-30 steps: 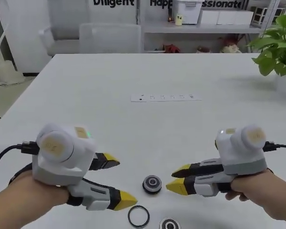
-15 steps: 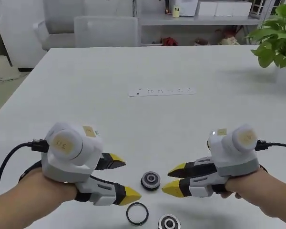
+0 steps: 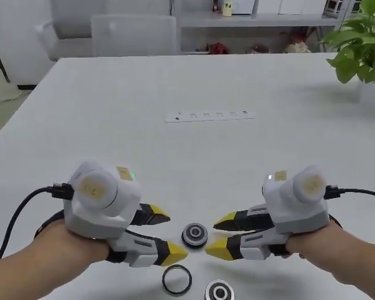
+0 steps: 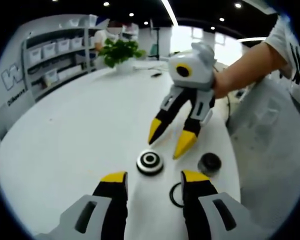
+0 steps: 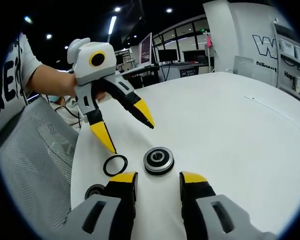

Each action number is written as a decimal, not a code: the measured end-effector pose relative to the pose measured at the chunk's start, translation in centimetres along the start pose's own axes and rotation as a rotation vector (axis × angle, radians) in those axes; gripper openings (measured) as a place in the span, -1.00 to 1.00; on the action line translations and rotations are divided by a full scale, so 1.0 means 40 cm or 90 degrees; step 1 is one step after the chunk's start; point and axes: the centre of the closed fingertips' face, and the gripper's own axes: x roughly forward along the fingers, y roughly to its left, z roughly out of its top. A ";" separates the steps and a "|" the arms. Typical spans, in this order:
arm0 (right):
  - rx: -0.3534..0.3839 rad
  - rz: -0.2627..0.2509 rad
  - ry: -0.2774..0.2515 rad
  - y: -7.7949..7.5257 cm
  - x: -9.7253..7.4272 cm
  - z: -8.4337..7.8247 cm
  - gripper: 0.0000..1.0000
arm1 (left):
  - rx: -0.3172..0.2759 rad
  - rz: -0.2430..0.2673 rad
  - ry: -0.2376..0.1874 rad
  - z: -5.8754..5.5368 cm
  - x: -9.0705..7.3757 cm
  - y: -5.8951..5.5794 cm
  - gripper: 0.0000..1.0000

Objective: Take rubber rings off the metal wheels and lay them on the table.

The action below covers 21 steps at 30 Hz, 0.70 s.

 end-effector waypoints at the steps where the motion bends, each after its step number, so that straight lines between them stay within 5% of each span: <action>1: -0.002 0.000 0.000 0.000 0.001 -0.001 -0.36 | 0.000 0.000 0.000 0.000 0.003 0.001 -0.13; 21: -0.002 0.000 -0.011 0.001 0.008 -0.006 -0.32 | -0.018 -0.013 -0.014 0.024 0.062 0.006 -0.39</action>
